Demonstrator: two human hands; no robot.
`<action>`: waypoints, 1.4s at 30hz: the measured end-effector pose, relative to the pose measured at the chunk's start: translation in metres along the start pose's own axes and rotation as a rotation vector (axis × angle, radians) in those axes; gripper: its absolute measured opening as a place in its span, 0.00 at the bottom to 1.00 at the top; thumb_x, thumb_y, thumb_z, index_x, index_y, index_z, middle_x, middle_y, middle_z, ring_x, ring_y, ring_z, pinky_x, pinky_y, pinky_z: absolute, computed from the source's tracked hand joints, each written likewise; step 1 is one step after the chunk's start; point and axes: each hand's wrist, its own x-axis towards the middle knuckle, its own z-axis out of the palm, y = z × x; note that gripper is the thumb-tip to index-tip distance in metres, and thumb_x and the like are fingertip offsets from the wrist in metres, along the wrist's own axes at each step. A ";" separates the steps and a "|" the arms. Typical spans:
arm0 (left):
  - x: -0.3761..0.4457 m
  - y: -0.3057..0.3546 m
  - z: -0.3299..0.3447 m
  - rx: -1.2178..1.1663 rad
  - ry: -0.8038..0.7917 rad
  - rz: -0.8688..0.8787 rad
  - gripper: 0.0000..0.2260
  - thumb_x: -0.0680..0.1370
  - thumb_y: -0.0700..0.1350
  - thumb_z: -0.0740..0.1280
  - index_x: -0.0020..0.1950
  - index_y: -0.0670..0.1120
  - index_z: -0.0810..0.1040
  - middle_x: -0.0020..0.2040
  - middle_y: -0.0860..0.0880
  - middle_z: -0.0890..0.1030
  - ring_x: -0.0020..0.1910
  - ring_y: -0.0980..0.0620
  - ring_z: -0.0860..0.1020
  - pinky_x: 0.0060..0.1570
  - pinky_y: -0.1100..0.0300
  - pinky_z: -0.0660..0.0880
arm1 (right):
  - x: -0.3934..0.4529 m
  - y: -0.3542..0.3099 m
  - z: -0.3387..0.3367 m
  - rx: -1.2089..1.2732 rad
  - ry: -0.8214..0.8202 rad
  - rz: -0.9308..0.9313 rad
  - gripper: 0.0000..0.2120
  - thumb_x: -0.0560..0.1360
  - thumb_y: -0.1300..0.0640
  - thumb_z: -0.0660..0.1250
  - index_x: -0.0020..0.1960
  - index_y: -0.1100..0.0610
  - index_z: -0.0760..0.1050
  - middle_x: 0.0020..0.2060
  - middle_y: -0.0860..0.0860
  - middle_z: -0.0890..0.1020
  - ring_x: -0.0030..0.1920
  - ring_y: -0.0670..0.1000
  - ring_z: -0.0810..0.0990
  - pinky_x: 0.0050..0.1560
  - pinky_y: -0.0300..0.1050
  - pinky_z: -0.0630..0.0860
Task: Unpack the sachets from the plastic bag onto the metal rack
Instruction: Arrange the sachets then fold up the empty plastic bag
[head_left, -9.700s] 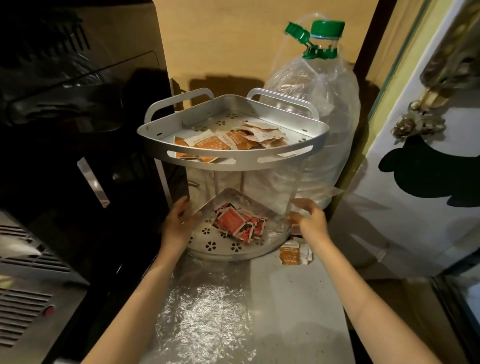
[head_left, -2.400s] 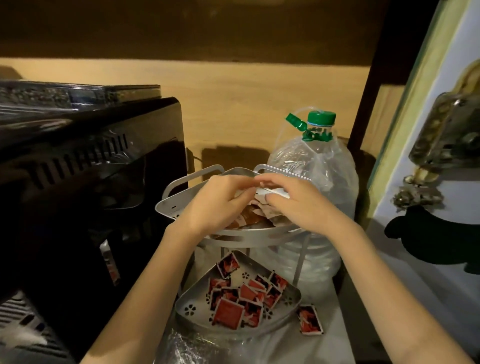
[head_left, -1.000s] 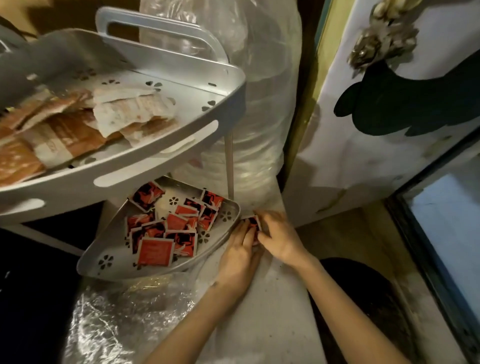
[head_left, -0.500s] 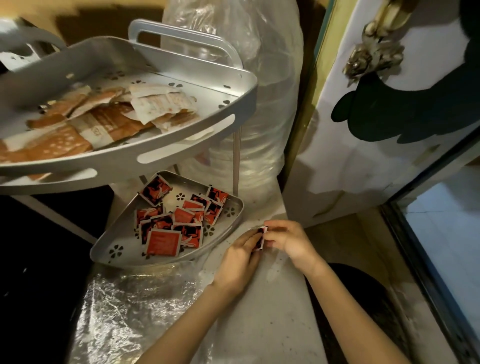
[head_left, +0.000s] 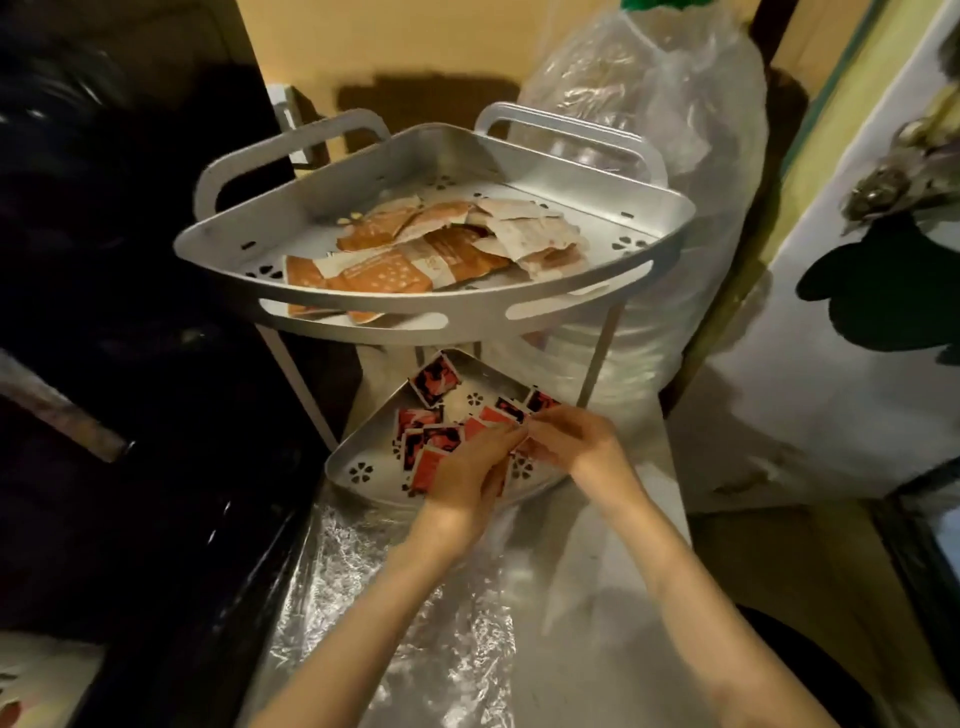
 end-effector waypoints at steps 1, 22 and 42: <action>0.004 -0.009 -0.007 0.085 0.017 0.009 0.15 0.74 0.37 0.63 0.60 0.39 0.76 0.59 0.42 0.78 0.61 0.47 0.75 0.63 0.57 0.69 | 0.006 0.001 0.009 -0.032 0.008 -0.020 0.03 0.73 0.65 0.67 0.44 0.60 0.78 0.38 0.51 0.81 0.39 0.47 0.81 0.40 0.32 0.78; 0.019 -0.055 -0.025 0.084 -0.049 -0.425 0.15 0.78 0.38 0.57 0.64 0.45 0.73 0.68 0.47 0.68 0.66 0.53 0.66 0.61 0.66 0.58 | 0.051 0.050 0.049 -1.011 -0.068 -0.307 0.17 0.77 0.58 0.57 0.66 0.56 0.70 0.67 0.54 0.71 0.68 0.57 0.61 0.68 0.47 0.56; -0.182 -0.011 -0.051 0.480 0.068 -0.860 0.26 0.77 0.49 0.61 0.72 0.45 0.59 0.75 0.42 0.56 0.73 0.43 0.54 0.70 0.48 0.56 | -0.128 0.098 0.037 -0.965 -0.078 -0.060 0.32 0.74 0.39 0.59 0.70 0.59 0.61 0.69 0.55 0.67 0.68 0.54 0.64 0.69 0.46 0.62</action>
